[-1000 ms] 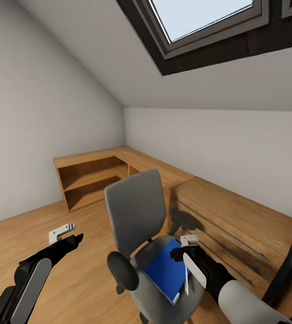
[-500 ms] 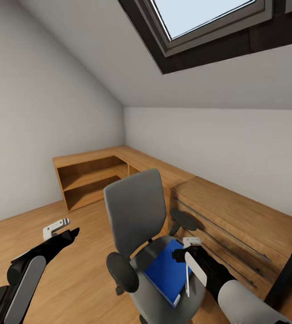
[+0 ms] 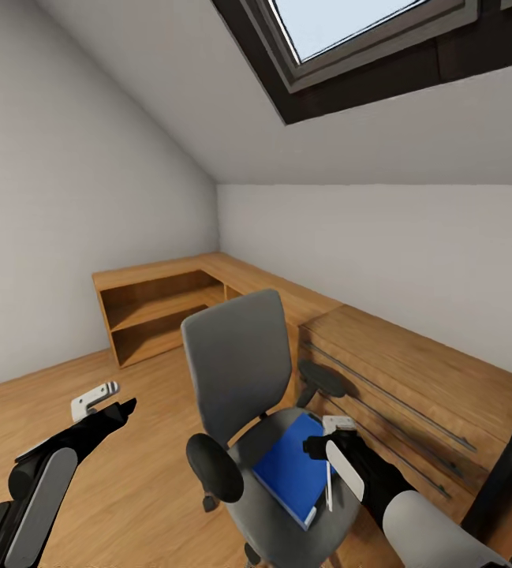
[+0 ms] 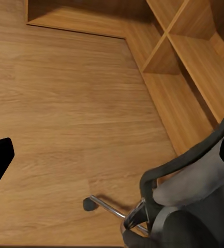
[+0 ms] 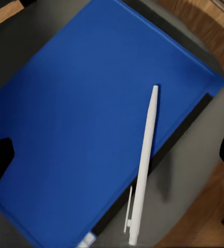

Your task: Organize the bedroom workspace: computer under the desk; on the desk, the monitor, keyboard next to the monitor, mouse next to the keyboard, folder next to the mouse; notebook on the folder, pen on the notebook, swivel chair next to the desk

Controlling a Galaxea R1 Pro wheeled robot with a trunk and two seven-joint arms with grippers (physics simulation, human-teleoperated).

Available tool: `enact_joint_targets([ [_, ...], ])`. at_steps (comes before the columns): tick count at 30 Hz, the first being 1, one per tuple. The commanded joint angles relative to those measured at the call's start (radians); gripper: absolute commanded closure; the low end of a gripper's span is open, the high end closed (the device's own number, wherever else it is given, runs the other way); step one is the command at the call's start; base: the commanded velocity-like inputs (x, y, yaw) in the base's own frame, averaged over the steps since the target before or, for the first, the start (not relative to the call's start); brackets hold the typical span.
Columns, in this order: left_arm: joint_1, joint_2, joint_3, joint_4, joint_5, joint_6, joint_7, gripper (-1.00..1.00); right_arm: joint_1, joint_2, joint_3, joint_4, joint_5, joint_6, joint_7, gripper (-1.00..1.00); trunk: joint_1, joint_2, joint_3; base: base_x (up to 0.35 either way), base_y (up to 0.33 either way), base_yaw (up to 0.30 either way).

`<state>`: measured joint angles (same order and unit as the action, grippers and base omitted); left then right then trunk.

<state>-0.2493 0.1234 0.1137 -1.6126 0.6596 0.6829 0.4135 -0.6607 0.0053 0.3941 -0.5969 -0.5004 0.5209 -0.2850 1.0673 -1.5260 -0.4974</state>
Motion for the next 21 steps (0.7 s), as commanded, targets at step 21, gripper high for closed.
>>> enact_joint_targets([
  [21, -0.001, -0.001, 0.000, -0.001, 0.011, 0.003, 0.008, -1.00, -0.001, -0.007, -0.012, -0.002, -0.011, 0.002, -0.009, -1.00, 0.057, -0.106, -0.048, -0.031, 0.000, 0.000],
])
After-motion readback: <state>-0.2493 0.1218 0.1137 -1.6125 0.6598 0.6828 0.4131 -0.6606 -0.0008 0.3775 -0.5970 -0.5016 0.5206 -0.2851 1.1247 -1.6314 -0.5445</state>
